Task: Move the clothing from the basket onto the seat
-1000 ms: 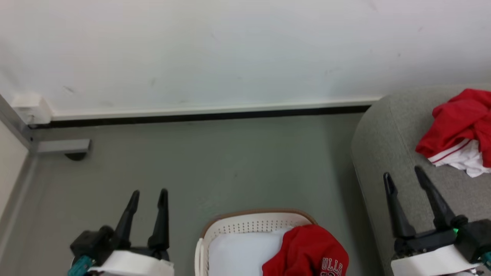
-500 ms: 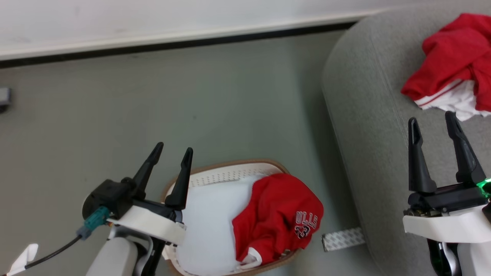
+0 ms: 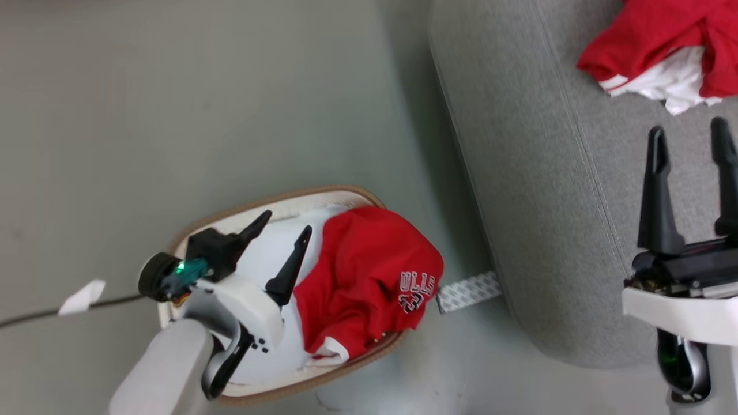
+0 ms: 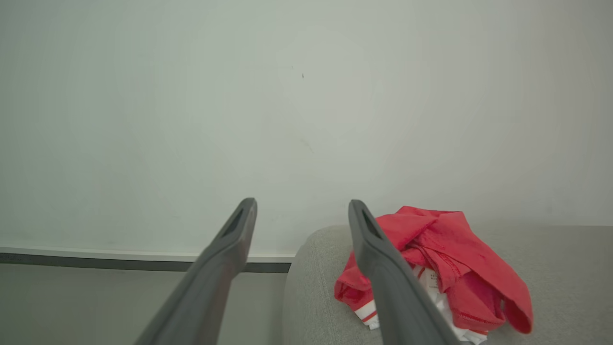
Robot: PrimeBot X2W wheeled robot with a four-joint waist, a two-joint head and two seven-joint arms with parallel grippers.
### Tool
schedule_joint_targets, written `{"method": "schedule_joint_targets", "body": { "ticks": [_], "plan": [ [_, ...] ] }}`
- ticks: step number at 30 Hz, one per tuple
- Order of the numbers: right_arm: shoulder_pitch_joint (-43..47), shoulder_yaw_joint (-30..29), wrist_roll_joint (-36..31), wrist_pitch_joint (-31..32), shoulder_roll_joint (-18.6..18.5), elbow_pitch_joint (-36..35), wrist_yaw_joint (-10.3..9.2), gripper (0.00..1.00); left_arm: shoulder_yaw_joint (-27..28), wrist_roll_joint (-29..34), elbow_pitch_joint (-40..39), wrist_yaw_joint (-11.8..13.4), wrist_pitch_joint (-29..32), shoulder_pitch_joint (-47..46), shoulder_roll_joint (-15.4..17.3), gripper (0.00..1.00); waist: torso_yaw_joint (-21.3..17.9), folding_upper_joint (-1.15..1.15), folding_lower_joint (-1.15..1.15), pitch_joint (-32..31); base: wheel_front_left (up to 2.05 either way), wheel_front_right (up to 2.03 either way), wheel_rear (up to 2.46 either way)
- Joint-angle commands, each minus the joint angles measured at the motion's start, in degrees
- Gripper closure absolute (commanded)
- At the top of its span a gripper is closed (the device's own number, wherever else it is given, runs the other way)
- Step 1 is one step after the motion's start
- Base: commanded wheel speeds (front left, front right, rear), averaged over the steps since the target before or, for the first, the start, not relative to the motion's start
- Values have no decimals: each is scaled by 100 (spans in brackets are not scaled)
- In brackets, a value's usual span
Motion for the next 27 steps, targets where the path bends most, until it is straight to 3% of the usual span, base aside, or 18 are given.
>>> {"method": "schedule_joint_targets", "body": {
  "ticks": [1, 18, 27],
  "plan": [
    [-156, -48, 28, 4, 28, -102, -13, 0, -165, -132, 154, 9, 168, -212, 102, 0, -257, 0, -2, 378, 0, 0, 0],
    [-659, -103, 537, 4, 34, -767, -13, 0, -1787, -750, 1706, 9, 1196, -1360, 484, 0, -662, 0, -2, 1501, 0, 0, 0],
    [-704, -97, 640, 4, 33, -781, -13, 0, -3113, -1271, 2154, 9, 1500, -1990, 498, 0, -666, 0, -2, 1849, 0, 0, 0]
  ]
}}
